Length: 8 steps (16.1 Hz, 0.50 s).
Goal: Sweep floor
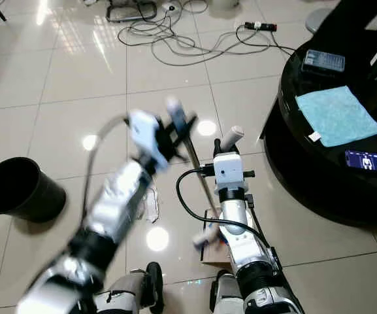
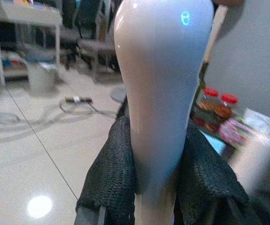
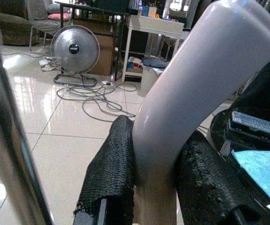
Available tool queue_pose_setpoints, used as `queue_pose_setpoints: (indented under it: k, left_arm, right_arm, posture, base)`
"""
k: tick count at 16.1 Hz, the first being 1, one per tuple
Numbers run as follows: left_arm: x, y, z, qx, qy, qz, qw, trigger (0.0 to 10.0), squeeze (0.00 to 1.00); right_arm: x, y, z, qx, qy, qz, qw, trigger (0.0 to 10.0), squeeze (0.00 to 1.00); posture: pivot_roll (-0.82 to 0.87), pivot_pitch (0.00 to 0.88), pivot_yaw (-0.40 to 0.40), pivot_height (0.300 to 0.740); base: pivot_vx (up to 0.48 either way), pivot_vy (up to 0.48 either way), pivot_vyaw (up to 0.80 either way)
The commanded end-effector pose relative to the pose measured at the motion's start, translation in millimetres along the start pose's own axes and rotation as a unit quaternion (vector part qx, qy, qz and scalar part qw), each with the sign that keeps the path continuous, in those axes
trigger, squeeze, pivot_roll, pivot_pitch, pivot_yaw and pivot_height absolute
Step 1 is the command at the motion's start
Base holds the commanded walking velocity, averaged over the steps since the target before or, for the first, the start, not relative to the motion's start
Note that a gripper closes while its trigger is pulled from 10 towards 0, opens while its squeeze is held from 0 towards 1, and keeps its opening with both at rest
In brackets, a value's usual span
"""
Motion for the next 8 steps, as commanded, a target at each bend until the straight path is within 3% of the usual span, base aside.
queue_pose_setpoints:
  k: [1, 5, 8]
  left_arm:
    - [30, -4.4, 8.1, -0.002, 0.053, 0.011, 0.999, 10.0, 0.0]
    - [48, -21.2, 11.5, 0.01, 0.07, 0.03, 0.997, 10.0, 0.0]
    - [58, -40.6, 5.2, 0.022, 0.073, 0.065, 0.995, 10.0, 0.0]
  right_arm:
    - [-11, -7.9, -9.7, 0.01, -0.027, 0.014, 1.0, 10.0, 0.0]
    - [-12, -5.9, -9.1, 0.004, -0.027, 0.025, 0.999, 10.0, 0.0]
    - [-4, 5.3, -8.1, -0.021, -0.005, 0.067, 0.998, 10.0, 0.0]
  posture:
    - [0.1, 0.285, 0.096, 0.74]
    - [0.09, 0.269, 0.091, 0.74]
    - [0.08, 0.218, 0.078, 0.74]
  base:
    - [0.0, 0.0, 0.0]
    - [0.0, 0.0, 0.0]
    - [0.0, 0.0, 0.0]
Point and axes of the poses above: a point about 5 cm out from each wrist's last joint towards the gripper, its own z axis pointing out of the wrist towards the gripper, its own x axis along the axis of the wrist's last joint, y = z × x, the point moved 3 cm from there along z, pointing out of the wrist towards the gripper, and after that the axes turned 8 degrees about -z, right-handed, at the moved point
